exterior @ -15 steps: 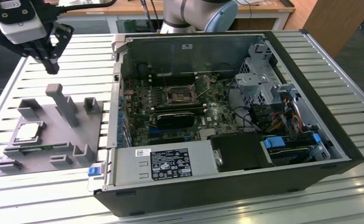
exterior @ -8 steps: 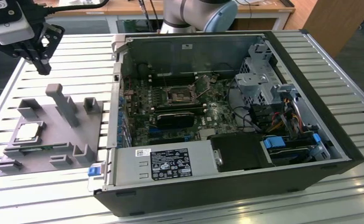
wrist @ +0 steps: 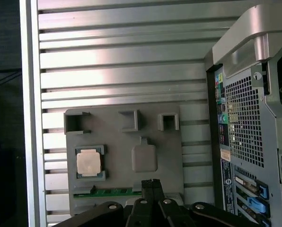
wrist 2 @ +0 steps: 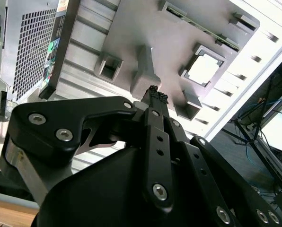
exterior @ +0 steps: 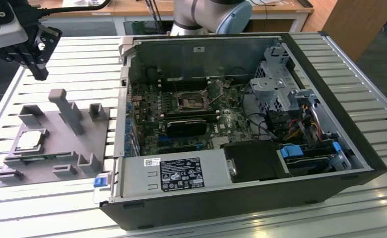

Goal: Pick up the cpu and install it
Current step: 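Reach for the cpu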

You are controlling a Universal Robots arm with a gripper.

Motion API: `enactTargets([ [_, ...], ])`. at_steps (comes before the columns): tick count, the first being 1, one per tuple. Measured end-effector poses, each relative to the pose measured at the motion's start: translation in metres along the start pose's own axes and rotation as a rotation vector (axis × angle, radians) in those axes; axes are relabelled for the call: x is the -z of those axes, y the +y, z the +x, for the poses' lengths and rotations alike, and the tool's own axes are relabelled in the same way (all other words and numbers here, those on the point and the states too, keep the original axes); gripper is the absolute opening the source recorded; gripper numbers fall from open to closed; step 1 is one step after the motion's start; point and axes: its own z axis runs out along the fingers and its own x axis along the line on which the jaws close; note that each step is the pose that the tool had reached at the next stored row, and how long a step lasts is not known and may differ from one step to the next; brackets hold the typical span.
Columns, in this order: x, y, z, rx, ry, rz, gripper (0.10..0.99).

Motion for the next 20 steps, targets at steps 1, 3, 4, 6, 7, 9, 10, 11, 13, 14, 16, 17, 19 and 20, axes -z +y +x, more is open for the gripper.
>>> enactTargets([
  [1,-0.0003,-0.0001,0.0014,0.0,0.0003,0.0,0.106],
  [3,-0.001,-0.0006,0.0041,0.0,0.0006,0.0,0.106],
  [4,-0.0015,-0.0012,0.0053,0.001,0.0006,0.0,0.106],
  [6,-0.0022,-0.0028,0.0066,0.008,0.0012,0.0,0.106],
  [7,-0.0026,-0.0034,0.007,0.014,0.0017,0.0,0.106],
  [9,-0.0037,-0.0045,0.0075,0.028,0.0022,0.001,0.106],
  [10,-0.0042,-0.005,0.0079,0.035,0.0026,0.001,0.106],
  [11,-0.0048,-0.0056,0.0086,0.042,0.003,0.001,0.106],
  [13,-0.0058,-0.0062,0.0117,0.05,0.0033,0.001,0.106],
  [14,-0.0062,-0.0064,0.0137,0.053,0.0033,0.001,0.106],
  [16,-0.0068,-0.0068,0.0185,0.056,0.0034,0.001,0.106],
  [17,-0.007,-0.007,0.0214,0.057,0.0036,0.001,0.106],
  [19,-0.0076,-0.0074,0.0272,0.058,0.0036,0.001,0.106],
  [20,-0.0079,-0.0077,0.0304,0.058,0.0036,0.001,0.106],
])
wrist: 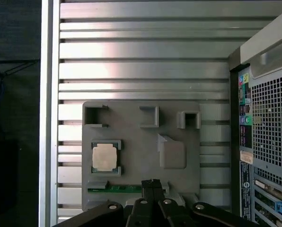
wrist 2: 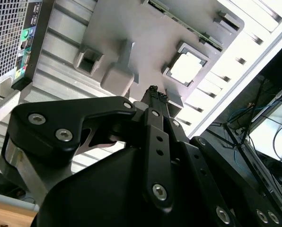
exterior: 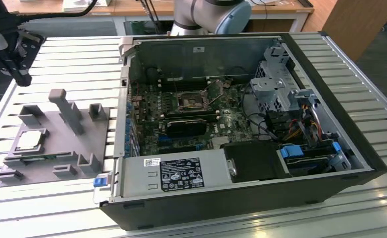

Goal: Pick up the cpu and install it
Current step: 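Reach for the cpu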

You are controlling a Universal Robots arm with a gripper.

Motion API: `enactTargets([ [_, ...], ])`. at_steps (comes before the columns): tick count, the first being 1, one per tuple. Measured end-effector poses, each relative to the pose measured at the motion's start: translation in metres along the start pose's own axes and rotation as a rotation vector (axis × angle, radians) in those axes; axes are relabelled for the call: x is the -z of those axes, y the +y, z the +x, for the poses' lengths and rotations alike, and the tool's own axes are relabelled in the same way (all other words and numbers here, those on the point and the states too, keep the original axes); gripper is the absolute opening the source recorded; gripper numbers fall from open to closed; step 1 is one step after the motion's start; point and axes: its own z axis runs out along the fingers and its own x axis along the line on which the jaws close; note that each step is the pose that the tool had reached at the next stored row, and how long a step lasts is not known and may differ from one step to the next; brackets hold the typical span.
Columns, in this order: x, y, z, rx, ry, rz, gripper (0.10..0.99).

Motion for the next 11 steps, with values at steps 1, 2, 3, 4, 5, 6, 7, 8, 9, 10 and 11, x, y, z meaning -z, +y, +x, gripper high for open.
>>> enactTargets([
  [1,-0.0003,-0.0001,0.0031,0.0,0.0001,0.0,0.106],
  [2,-0.0007,-0.0001,0.0056,0.001,0.0001,0.0,0.106],
  [3,-0.001,-0.0002,0.0078,0.002,0.0001,0.0,0.106],
  [4,-0.0012,-0.0002,0.01,0.002,0.0002,0.0,0.106],
  [5,-0.0016,-0.0003,0.0121,0.003,0.0002,0.0,0.106],
  [6,-0.002,-0.0004,0.0142,0.004,0.0002,0.0,0.106],
  [7,-0.0023,-0.0004,0.0165,0.004,0.0001,0.0,0.106],
  [8,-0.0026,-0.0004,0.0189,0.005,0.0002,0.0,0.106],
  [9,-0.003,-0.0005,0.021,0.005,0.0002,0.0,0.106],
  [10,-0.0032,-0.0006,0.0228,0.005,0.0003,0.0,0.106],
  [11,-0.0035,-0.0006,0.0244,0.005,0.0003,0.0,0.106],
])
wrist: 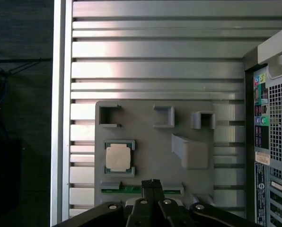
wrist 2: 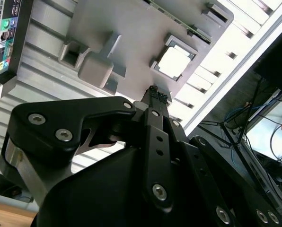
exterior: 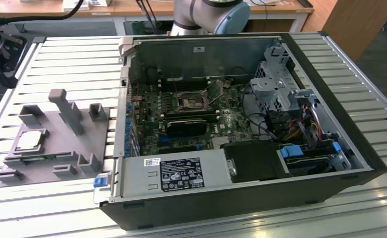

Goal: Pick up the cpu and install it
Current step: 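Reach for the cpu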

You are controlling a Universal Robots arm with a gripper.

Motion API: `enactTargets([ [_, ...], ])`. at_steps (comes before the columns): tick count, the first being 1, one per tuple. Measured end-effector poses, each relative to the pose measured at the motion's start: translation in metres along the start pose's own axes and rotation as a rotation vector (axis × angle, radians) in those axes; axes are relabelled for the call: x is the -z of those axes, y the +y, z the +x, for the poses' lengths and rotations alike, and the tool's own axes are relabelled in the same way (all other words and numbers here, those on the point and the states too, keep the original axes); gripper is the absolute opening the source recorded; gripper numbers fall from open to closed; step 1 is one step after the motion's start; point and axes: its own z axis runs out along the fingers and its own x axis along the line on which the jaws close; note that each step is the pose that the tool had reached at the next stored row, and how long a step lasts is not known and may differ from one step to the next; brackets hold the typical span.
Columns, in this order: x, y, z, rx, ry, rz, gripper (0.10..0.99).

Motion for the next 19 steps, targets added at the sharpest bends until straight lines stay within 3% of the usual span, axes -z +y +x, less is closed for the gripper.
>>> enactTargets([
  [13,-0.0057,-0.0011,0.0263,0.019,0.0007,0.0,0.106],
  [19,-0.0075,-0.0017,0.0326,0.03,0.0012,0.001,0.106],
])
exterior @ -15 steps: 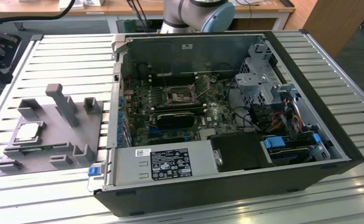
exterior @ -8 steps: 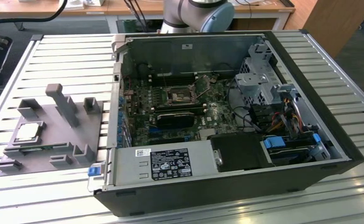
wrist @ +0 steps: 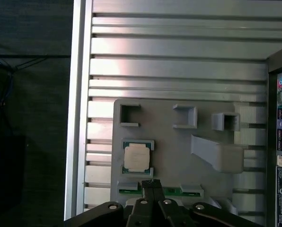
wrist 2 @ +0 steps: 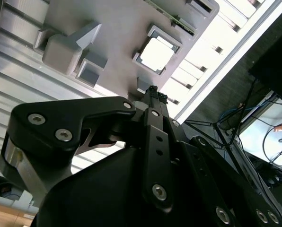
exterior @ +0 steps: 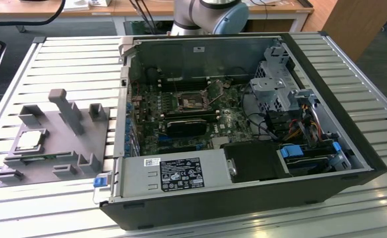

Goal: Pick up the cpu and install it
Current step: 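Reach for the cpu, then pick up the cpu and move it towards the insertion slot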

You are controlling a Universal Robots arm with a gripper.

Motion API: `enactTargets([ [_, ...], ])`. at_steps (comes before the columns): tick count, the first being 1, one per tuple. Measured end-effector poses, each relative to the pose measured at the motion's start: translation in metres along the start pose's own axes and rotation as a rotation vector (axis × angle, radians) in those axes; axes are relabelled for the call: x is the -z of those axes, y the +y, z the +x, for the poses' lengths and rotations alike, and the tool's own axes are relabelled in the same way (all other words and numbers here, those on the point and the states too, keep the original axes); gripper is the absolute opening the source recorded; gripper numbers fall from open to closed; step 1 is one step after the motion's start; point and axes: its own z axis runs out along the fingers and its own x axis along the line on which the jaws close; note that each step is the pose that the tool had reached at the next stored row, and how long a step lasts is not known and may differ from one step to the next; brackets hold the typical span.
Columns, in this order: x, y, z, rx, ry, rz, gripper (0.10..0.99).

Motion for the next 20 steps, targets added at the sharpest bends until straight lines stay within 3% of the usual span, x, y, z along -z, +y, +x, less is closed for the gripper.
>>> enactTargets([
  [13,-0.005,-0.0003,0.0025,0.009,0.0013,0.0,0.106],
  [17,-0.0066,-0.0033,0.0029,0.009,-0.0083,-0.001,0.106],
  [20,-0.0088,-0.0047,0.0029,0.009,-0.0085,-0.005,0.106],
])
